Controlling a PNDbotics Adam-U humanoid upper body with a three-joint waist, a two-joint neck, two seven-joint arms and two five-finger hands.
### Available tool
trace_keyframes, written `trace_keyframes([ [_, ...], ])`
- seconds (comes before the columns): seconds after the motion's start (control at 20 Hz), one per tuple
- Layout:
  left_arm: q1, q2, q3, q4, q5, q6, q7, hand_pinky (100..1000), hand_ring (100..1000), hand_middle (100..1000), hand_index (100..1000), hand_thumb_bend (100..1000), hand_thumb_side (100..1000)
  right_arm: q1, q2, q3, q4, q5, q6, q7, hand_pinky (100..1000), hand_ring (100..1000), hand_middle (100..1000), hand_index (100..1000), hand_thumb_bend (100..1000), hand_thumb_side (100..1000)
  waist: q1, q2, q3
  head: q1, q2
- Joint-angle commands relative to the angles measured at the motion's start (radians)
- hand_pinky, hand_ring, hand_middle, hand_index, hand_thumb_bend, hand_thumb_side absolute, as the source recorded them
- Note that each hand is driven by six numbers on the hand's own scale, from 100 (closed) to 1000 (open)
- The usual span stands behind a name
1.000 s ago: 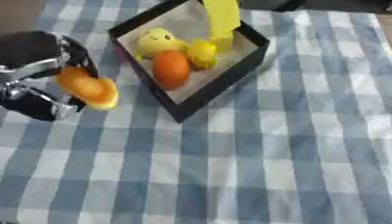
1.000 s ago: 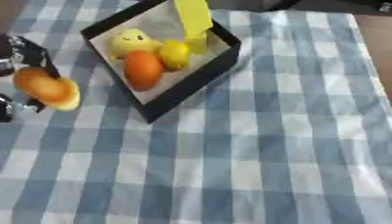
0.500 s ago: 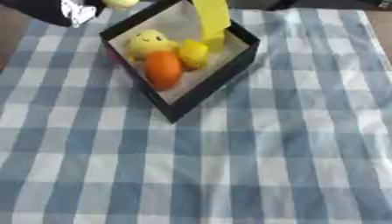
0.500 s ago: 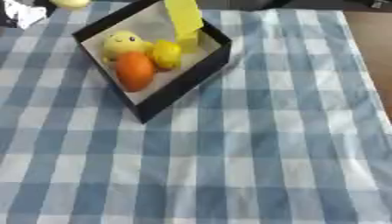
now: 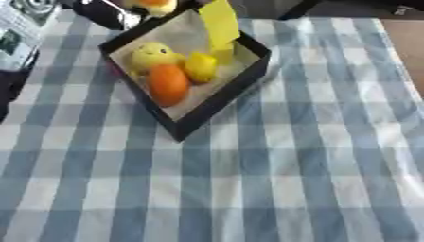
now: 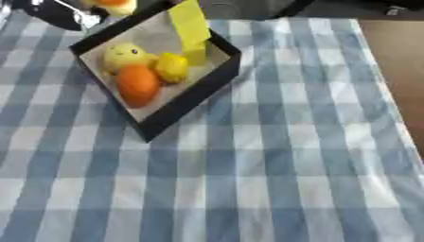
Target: Pick up objects on the table and place them in the box.
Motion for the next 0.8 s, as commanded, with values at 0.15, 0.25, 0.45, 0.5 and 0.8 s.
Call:
trace_keyframes([
  [0.15,-0.028,-0.026,0.024,0.122,-0.050,-0.069,0.001,730,599,609,708,311,100,-0.016,-0.018,-0.002,-0.012,-0.006,0.000,0.004,845,776,718,795,211,549,0.006,-0.031,-0.002,0.004,-0.010],
  [0.25,-0.025,-0.029,0.028,0.144,-0.053,-0.087,-0.009,736,604,614,713,341,100,-0.016,-0.017,-0.003,-0.012,-0.006,-0.001,0.003,845,776,728,795,211,549,0.007,-0.030,-0.003,0.001,-0.007],
  [0.45,-0.025,-0.035,0.039,0.170,-0.071,-0.094,-0.013,783,663,681,774,475,100,-0.015,-0.016,-0.002,-0.011,-0.006,-0.002,0.002,844,780,728,794,214,548,0.009,-0.031,-0.003,0.000,-0.005],
  [0.5,-0.024,-0.037,0.041,0.174,-0.076,-0.092,-0.008,807,698,717,816,543,146,-0.015,-0.016,-0.001,-0.010,-0.006,-0.002,0.002,844,780,727,794,213,549,0.009,-0.031,-0.003,0.000,-0.005],
  [0.8,-0.020,-0.037,0.051,0.176,-0.105,-0.073,0.034,874,787,799,911,859,391,-0.006,-0.015,-0.002,-0.011,-0.008,-0.002,0.000,847,780,726,793,210,551,0.007,-0.031,0.000,-0.003,-0.002],
])
